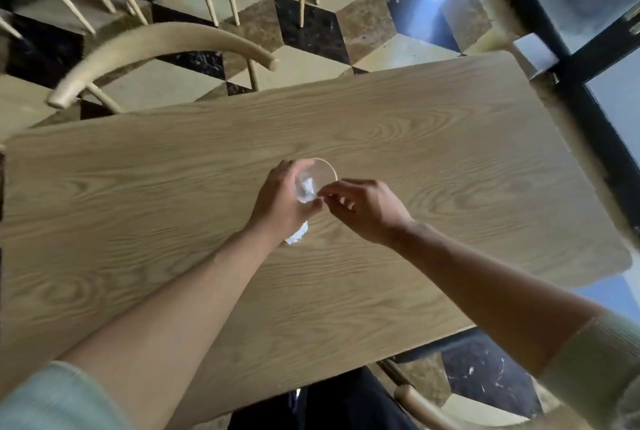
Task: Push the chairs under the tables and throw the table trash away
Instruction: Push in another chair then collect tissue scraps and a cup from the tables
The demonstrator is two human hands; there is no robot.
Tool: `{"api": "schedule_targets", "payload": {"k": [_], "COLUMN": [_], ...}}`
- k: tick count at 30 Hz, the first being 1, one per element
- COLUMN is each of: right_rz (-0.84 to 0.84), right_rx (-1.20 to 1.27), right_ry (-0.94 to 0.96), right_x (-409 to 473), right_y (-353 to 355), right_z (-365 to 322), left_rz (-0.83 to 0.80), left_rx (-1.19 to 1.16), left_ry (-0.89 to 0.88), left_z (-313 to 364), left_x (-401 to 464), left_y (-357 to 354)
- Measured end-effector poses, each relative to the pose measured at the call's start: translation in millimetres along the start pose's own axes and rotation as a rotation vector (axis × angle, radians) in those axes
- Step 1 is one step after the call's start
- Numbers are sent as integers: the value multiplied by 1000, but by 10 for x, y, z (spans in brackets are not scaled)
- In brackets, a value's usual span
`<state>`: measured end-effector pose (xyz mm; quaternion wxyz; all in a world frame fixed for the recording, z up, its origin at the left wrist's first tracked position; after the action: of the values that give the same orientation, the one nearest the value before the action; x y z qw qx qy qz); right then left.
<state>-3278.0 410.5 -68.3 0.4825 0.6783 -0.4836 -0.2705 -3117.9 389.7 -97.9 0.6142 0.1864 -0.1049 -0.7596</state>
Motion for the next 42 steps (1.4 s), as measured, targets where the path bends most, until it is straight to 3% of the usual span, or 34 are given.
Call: {"api": "schedule_targets", "payload": {"k": [2, 5, 7, 9, 11, 17, 21, 26, 33, 36, 39, 42], "right_rz": [-42, -51, -72, -210, -280, -73, -229, -54, -379, -337, -189, -136], "right_rx": [67, 132, 86, -21, -65, -21, -77, 4, -178, -110, 2, 98], "right_ry": [-30, -291, -455, -509, -463, -334, -235, -288, -239, -257, -259, -178], "right_x": [125, 288, 388, 442, 485, 549, 430, 409, 103, 115, 119, 139], "right_y": [-159, -390, -623, -892, -1105, -1059, -1154, -1021, -1268, -1258, -1195, -1233], "right_z": [-170, -77, 80, 176, 165, -55, -276, -453, -508, -573, -756, -1036], "left_rz": [93, 213, 278, 320, 365, 394, 390, 368, 321, 321, 321, 317], "left_rx": [-26, -38, -15, 3, 7, -11, -44, -62, -44, -40, -45, -55], "left_ry": [22, 100, 152, 185, 222, 250, 243, 239, 236, 230, 238, 244], "left_z": [-119, -405, -622, -809, -991, -1190, -1216, -1245, -1275, -1280, -1306, -1330], "left_x": [-114, -326, -510, -704, -907, -1236, -1313, -1367, -1473, -1518, -1568, -1632], "left_y": [292, 656, 863, 1004, 1129, 1245, 1238, 1248, 1282, 1312, 1370, 1424]}}
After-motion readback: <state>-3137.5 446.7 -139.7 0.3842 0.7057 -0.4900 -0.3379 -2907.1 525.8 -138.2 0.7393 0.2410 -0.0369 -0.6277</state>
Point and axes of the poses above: each hand's wrist, its own x-axis towards the middle knuckle, its own y-axis out of the back of the hand, z = x × y, the point moved 5 cm from there along x, towards the middle knuckle, and after that the axes turned 14 degrees about -x, right-handed, at the moved point
